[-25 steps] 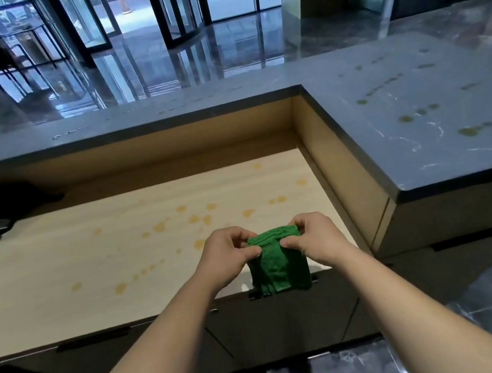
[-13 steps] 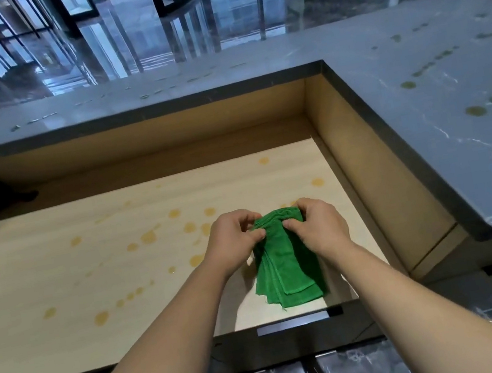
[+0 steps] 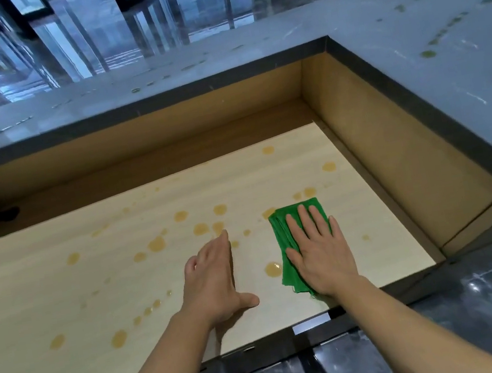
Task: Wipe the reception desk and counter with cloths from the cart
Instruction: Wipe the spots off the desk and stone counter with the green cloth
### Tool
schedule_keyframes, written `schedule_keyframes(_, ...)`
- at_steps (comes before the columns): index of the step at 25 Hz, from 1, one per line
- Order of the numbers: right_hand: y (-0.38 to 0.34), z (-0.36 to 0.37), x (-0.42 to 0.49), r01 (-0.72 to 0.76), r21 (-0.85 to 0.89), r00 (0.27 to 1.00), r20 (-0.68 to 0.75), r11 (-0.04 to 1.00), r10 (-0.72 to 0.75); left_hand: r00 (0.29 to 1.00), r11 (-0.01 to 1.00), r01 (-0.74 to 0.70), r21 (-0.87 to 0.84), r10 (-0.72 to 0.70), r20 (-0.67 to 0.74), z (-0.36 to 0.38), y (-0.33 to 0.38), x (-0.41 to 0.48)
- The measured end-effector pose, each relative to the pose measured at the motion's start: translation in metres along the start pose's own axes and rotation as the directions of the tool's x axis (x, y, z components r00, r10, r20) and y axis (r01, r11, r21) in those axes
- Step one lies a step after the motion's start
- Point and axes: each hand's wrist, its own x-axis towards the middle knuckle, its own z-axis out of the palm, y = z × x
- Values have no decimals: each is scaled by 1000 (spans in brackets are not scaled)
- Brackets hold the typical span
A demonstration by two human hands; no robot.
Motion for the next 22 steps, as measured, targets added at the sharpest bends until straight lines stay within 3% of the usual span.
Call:
schedule_keyframes(6,-46,-1,6,-158,111,986,-33,981,162,999,996,-30,85,33,-41,2,0,5)
schedule_keyframes(11,-77,6,11,201,-45,979,-13,978,-202,999,988,-42,148,45,-14,3,1,9)
schedule_keyframes(14,-45,1,20,260,-71,965,-18,963,-261,998,977,-62,206,61,12,2,4,15)
schedule_keyframes(19,49,-9,30,-36,-112,998,-51,993,31,997,972,-73,224,71,19,2,5,14)
schedule_keyframes(22,66,-11,29,-157,-66,987,-54,985,154,996,971,-93,220,89,27,2,6,15)
